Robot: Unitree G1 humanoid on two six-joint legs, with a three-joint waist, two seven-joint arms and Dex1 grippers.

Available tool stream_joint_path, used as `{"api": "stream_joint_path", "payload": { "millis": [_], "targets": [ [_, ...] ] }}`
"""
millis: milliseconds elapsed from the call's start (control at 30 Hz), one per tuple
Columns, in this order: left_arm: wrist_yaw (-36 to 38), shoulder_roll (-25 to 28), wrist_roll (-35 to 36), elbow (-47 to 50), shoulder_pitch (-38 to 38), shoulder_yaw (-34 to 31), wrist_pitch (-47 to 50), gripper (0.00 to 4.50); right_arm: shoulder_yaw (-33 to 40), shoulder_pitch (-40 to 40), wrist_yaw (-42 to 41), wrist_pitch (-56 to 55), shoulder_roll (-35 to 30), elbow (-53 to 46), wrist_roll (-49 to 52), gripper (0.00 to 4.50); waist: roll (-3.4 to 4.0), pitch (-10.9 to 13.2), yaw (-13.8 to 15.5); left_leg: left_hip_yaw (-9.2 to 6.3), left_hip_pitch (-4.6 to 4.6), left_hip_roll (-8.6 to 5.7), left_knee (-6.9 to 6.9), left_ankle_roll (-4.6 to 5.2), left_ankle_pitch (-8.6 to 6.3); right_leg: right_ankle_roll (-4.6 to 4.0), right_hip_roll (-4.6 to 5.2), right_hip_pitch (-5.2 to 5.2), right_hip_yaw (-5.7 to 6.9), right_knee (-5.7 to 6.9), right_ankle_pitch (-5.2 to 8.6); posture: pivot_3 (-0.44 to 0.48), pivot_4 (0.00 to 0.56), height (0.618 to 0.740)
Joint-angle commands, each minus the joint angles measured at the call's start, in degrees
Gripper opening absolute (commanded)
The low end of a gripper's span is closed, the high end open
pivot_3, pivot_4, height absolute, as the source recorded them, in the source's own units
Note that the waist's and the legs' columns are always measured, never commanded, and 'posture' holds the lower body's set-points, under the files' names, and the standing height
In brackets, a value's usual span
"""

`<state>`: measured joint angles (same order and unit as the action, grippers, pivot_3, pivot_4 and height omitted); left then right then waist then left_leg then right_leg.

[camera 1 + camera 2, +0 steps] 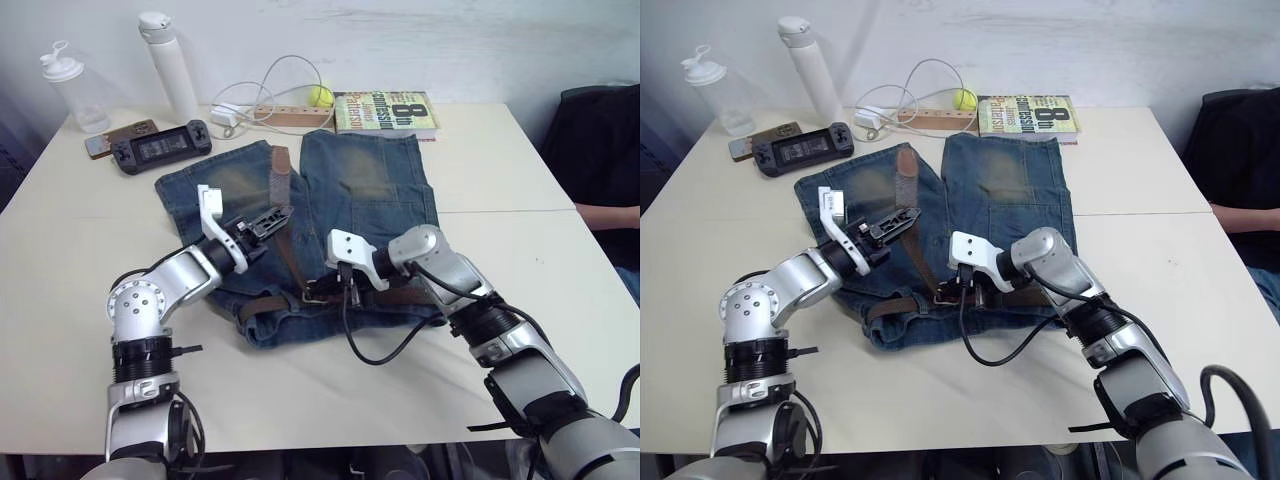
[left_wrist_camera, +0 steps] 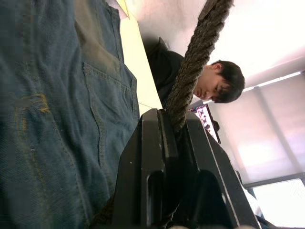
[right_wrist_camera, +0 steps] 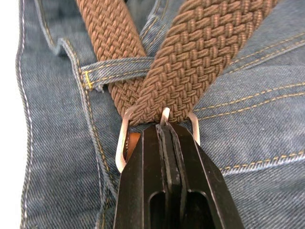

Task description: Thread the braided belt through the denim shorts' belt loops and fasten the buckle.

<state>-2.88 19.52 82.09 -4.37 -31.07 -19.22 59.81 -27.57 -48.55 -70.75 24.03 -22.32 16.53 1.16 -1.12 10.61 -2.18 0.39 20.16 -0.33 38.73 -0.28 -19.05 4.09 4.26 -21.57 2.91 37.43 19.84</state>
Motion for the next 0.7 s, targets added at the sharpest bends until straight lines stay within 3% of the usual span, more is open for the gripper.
{"api": "stream_joint_path", "payload": {
  "millis": [33,333,467,700],
  "targets": [
    [3.4,2.4,-1.3,3.4,1.3,-3.0,-2.3,0.0,-8.1,2.3,-0.7,6.1,-0.5,1.7,-6.2,0.09,0.0,0.0,0.1,-0.01,-0.01,0.0,-0.04,-0.01,0.0,-0.03,0.0,0.0,0.01,-0.01,0.02,0.0,0.15,0.735],
    [2.1,0.2,1.4,2.1,-1.1,-4.9,-3.6,0.0,-13.9,0.5,2.6,12.1,2.8,5.1,-12.8,0.09,-0.14,-0.1,-0.7,-0.07,-0.12,0.03,-0.17,-0.07,0.01,-0.05,-0.02,0.02,0.03,0.01,0.02,0.0,0.15,0.735],
    [2.8,-0.1,1.3,0.3,-3.2,-4.3,-2.8,0.0,-16.8,1.1,2.3,13.4,3.0,7.1,-15.5,0.09,-0.21,-0.2,-1.0,0.05,-1.18,0.04,-0.69,-0.21,0.01,-0.1,-0.03,0.78,0.05,-0.11,0.05,0.0,0.15,0.735],
    [9.9,-0.2,-9.0,-14.4,-15.6,0.2,-4.6,0.0,-18.7,3.8,1.2,9.3,0.9,5.3,-18.7,0.09,-0.17,-1.2,-0.3,0.02,-1.73,0.07,-0.89,-0.51,-0.21,-0.14,-0.06,1.3,0.09,-0.34,0.07,0.0,0.15,0.735]
  ]
}}
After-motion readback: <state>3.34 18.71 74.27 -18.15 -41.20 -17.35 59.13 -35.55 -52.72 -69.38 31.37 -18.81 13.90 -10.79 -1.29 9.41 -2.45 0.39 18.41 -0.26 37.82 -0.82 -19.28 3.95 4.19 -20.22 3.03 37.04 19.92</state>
